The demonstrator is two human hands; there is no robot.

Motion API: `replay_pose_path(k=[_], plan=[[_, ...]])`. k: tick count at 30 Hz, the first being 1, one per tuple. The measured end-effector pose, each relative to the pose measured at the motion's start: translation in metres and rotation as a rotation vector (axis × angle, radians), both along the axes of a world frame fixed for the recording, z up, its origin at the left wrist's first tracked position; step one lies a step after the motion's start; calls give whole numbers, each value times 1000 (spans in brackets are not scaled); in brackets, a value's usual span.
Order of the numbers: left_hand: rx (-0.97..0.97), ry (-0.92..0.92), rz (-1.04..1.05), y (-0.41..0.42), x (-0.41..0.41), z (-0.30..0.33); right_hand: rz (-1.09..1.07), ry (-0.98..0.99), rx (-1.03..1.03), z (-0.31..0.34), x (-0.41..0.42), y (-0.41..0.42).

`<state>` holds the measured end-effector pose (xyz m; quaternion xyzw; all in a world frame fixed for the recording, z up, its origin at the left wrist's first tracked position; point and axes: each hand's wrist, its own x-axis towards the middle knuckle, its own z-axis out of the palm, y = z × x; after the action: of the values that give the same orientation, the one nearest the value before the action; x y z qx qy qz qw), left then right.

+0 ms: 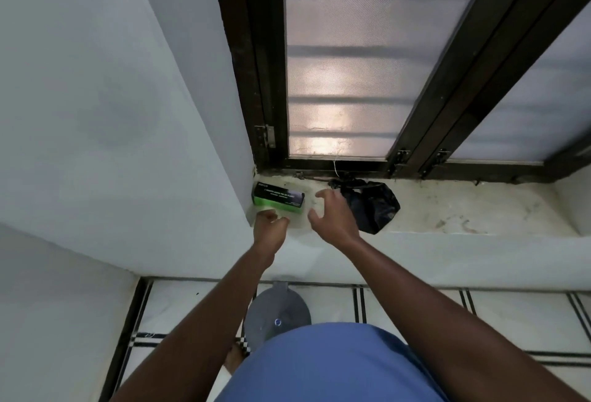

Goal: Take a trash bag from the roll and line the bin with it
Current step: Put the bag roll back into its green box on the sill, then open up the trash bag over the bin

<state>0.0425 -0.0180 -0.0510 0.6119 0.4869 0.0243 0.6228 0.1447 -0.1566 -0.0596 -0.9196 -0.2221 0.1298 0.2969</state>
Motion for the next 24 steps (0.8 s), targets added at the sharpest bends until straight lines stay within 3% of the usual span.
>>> replay_pose_path(k=[2,5,8,10,11,14,16,18,24], plan=[[-69,4,-36,-4,-4,-2,-62,-168,-210,-11,-2,-24],[-110,5,-106,-13,-11,-3,-82,-115,-568,-25,-9,-62],[-107,17,-160,-25,-14,-2,-4,-163,-668,-30,-21,-80],[-115,24,-184,-34,-16,-1,32,-84,-562,-23,-23,-81],[-102,27,-211,-39,-18,2,49,54,-466,-15,-24,-78],[-216,9,-249,-53,-24,11,102,755,67,15,-26,-72],[-525,-97,-205,-57,-31,18,133,1068,355,33,-28,-71],[-638,-236,-185,-55,-46,29,89,1108,456,40,-30,-73],[-352,-286,-228,-39,-88,60,-71,917,450,45,-54,-91]])
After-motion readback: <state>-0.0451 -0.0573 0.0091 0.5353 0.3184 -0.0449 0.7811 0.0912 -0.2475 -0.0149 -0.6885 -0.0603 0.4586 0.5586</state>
